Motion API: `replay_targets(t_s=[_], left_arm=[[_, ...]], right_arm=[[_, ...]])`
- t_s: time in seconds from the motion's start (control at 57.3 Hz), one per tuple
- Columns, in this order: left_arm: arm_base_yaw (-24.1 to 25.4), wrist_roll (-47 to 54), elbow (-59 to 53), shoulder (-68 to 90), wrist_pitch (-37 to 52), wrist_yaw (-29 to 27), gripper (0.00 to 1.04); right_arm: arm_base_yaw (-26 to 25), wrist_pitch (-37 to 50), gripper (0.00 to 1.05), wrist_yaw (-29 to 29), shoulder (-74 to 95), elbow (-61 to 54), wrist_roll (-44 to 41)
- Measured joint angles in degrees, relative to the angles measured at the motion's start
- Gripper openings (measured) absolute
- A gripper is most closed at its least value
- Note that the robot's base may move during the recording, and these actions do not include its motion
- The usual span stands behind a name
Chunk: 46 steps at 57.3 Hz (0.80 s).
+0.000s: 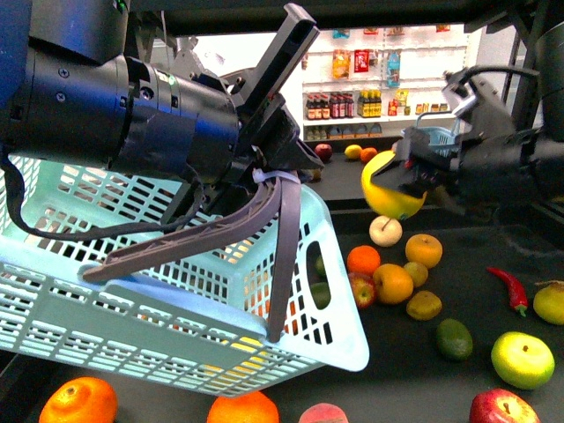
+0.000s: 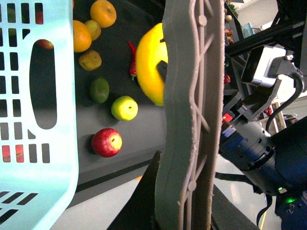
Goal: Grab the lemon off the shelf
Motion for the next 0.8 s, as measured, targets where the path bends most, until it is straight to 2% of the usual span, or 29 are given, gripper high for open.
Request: replay_targets(t_s=[0.297, 0.646, 0.681, 0.803], left_arm=[[0.00, 0.04, 0.00, 0.00, 0.00, 0.02, 0.10], [0.00, 0.00, 0.00, 0.00, 0.00, -0.02, 0.10], [0.00, -0.02, 0.00, 0.00, 0.00, -0.02, 0.10], [0.00, 0.00, 0.02, 0.00, 0.00, 0.02, 0.10]], right_arm=[[7.13, 0.26, 0.63, 2.21, 3.56, -0.57, 3.39], [11.19, 0.92, 0.63, 4.33, 8.46, 0.28, 5.60], [11.39, 1.53, 0.64, 4.39, 8.61, 0.48, 5.88], [11.52, 1.97, 0.84, 5.14, 8.79, 1.90, 6.88]])
